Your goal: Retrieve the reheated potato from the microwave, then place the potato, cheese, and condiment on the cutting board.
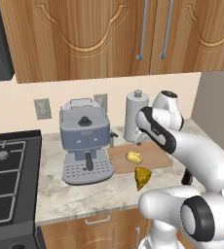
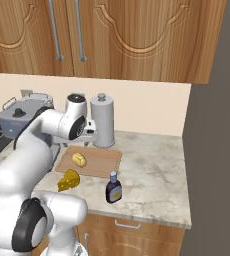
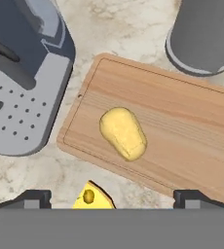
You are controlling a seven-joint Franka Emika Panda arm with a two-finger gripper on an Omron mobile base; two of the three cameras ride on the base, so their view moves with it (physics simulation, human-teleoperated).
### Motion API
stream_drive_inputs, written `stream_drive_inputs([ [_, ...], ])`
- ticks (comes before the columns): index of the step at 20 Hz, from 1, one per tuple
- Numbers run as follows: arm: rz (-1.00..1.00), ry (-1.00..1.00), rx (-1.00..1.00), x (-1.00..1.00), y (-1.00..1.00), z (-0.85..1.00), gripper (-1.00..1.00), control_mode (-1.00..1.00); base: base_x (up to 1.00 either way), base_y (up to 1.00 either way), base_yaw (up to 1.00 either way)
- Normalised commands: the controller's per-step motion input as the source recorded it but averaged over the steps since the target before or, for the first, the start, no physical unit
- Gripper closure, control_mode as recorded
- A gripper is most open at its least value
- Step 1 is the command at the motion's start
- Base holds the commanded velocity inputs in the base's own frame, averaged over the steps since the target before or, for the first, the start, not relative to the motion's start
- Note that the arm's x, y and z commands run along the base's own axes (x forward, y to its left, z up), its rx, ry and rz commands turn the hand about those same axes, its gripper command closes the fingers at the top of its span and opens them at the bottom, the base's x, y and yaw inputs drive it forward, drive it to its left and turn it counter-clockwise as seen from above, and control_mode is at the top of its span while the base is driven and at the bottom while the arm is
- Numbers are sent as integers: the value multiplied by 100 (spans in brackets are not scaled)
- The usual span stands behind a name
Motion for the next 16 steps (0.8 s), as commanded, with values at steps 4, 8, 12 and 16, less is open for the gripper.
stream_drive_inputs([
  [4, -40, 12, 0, -44, -1, 9, -100, -100, 0, 0, 0],
  [8, -44, 12, 0, -35, 0, 1, -100, -100, 0, 0, 0],
  [12, -34, 12, 0, -20, 0, 0, -100, -100, 0, 0, 0],
  [16, -27, 17, 0, -3, 2, -7, -100, -100, 0, 0, 0],
])
